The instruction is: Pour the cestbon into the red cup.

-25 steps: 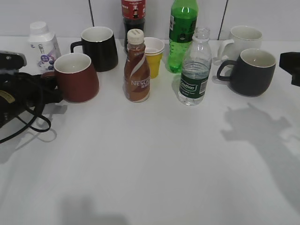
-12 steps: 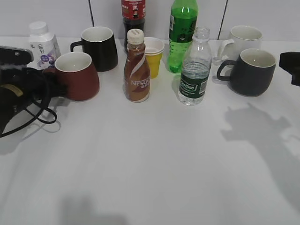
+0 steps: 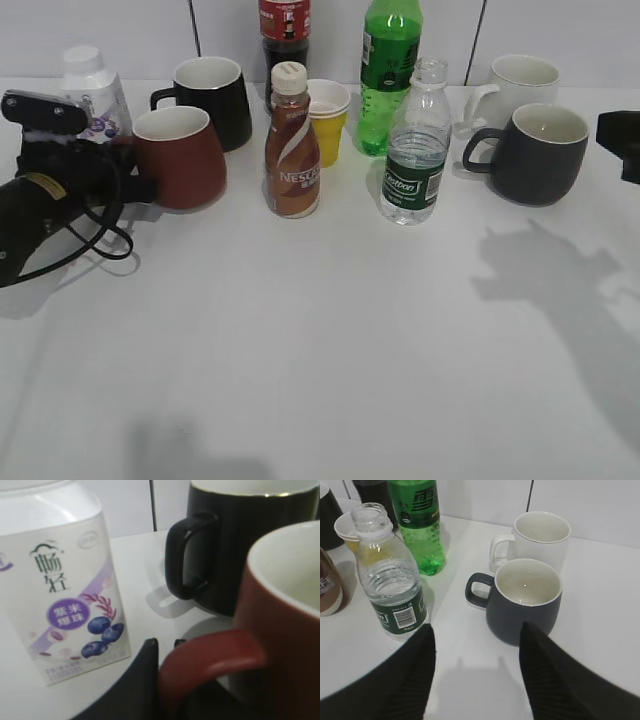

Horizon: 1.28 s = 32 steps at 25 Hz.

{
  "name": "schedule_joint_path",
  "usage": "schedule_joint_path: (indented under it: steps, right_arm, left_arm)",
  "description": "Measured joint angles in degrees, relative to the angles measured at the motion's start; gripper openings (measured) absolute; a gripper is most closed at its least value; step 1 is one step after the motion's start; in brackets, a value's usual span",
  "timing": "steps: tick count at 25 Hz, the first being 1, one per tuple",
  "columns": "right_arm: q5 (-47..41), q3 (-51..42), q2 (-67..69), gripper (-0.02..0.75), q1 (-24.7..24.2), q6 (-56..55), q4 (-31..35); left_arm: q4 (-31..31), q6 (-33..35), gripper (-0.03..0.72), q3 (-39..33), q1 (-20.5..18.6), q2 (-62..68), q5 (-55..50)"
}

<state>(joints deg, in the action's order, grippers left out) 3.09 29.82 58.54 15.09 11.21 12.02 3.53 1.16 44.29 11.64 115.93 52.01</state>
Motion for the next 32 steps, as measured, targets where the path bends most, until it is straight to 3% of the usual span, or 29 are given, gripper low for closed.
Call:
schedule_joint_path:
  steps: [7, 14, 20, 23, 26, 32]
  right_arm:
    - [-0.71, 0.00, 0.00, 0.407, 0.00, 0.00, 0.00]
    - [-1.03, 0.00, 0.00, 0.407, 0.37, 0.00, 0.00]
    - [1.10, 0.00, 3.08, 0.407, 7.38, 0.00, -1.91]
    - [6.10, 0.00, 8.54, 0.461, 11.42, -0.06, -3.17]
    - [13.54, 0.00, 14.31, 0.610, 13.30, -2.55, -3.47]
    - [30.44, 0.05, 27.03, 0.649, 13.56, -5.95, -7.52]
  left_arm:
    - [0.24, 0.11, 0.054, -0.12, 0.00, -0.46, -0.33]
    - [0.62, 1.76, 0.049, -4.61, 0.00, -8.59, -2.47]
    - [0.82, 2.04, 0.049, -10.69, 0.00, -17.48, -3.74]
    - [0.89, 2.04, 0.049, -13.29, 0.00, -22.19, -5.23]
    - [0.97, 2.04, 0.049, -15.26, 0.88, -26.96, -9.27]
    - [4.78, 2.04, 0.049, -17.12, 5.39, -33.77, -16.81]
